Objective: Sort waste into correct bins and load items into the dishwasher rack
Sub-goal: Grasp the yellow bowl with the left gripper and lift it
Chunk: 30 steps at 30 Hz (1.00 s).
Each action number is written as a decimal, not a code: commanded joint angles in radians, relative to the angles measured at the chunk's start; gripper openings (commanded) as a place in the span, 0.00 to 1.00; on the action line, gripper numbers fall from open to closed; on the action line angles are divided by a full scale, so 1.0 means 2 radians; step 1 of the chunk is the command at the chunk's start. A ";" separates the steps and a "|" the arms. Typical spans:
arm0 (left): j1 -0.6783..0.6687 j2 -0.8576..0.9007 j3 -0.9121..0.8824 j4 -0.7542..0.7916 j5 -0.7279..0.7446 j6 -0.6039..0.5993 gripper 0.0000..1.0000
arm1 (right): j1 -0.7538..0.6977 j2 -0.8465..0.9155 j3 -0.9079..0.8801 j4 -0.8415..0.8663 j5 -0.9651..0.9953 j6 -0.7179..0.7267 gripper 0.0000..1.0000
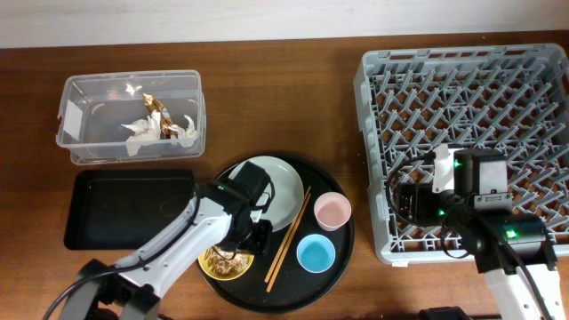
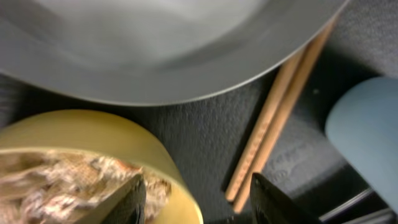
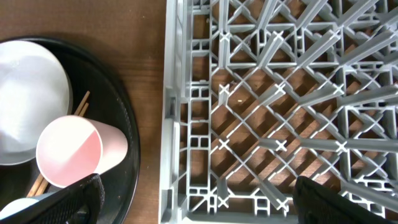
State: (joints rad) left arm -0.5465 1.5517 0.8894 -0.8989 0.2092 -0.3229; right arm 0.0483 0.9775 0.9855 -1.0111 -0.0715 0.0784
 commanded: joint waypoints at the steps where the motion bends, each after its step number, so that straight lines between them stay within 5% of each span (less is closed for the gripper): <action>1: -0.003 0.002 -0.025 0.022 -0.039 -0.013 0.38 | -0.002 0.000 0.010 0.000 0.002 0.002 0.98; 10: -0.003 0.002 -0.026 0.027 -0.063 -0.030 0.01 | -0.002 0.000 0.010 -0.002 0.002 0.002 0.98; 21: 0.006 -0.048 0.111 -0.057 -0.076 -0.032 0.00 | -0.002 0.000 0.010 -0.002 0.002 0.002 0.98; 24: 0.061 -0.071 0.125 -0.064 -0.076 -0.011 0.00 | -0.002 0.000 0.010 -0.002 0.002 0.002 0.98; 30: 0.249 -0.074 0.120 -0.052 0.067 0.131 0.00 | -0.002 0.000 0.010 -0.002 0.002 0.002 0.98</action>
State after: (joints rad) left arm -0.1928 1.4174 1.1240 -1.0100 0.1829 -0.2100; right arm 0.0483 0.9775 0.9855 -1.0176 -0.0715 0.0788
